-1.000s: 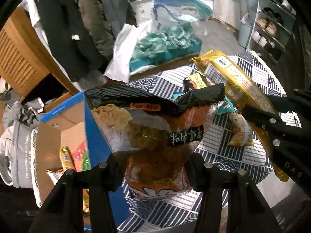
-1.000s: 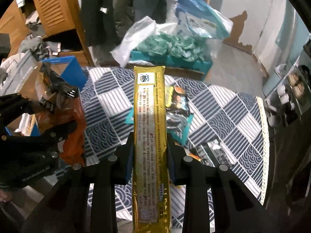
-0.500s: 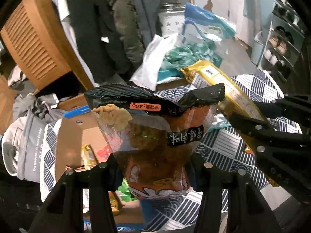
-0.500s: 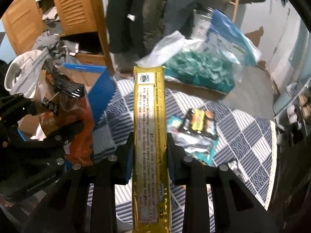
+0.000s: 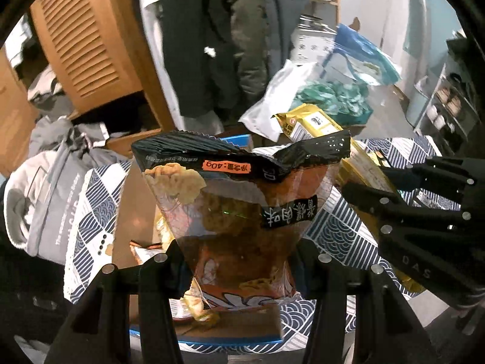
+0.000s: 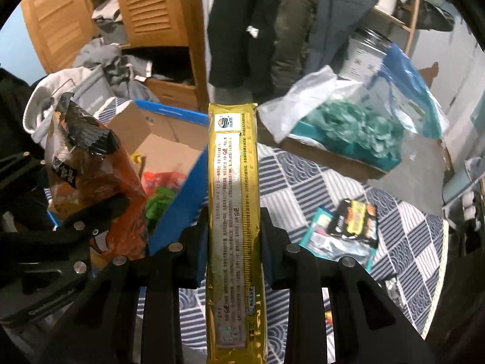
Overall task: Organize snacks
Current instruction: 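Carry the orange bag and yellow stick over the cardboard box with both tools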
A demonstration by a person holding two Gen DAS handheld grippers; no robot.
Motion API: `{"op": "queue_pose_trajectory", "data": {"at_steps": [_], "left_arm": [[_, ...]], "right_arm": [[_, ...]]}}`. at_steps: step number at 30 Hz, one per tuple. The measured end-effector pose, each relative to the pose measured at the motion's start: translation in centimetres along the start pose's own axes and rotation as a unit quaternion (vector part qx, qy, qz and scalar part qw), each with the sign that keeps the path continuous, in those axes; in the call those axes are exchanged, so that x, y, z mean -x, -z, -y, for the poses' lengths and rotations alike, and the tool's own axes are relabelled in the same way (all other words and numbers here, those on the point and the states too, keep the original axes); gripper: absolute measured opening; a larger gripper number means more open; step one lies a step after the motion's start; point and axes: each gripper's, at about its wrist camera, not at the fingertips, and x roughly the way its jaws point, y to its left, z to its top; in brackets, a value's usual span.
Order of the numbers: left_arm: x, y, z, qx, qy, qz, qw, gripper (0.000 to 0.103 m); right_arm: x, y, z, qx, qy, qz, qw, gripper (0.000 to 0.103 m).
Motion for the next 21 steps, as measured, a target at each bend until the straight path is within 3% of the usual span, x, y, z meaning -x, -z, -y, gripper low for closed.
{"op": "queue_pose_trajectory", "data": {"at_steps": [7,21], "left_arm": [[0.0,0.3,-3.8,0.022,-0.017,0.004,0.9996,0.053],[-2.6,2.5,-9.2,0.062,-0.046,-0.038,0.9962,0.053]], "right_arm": [[-1.1,-1.8,-3.0,0.009,-0.021,-0.002,1.000,0.027],[-5.3,-4.7,-8.5,0.019,-0.062,-0.029,0.997,0.027]]}}
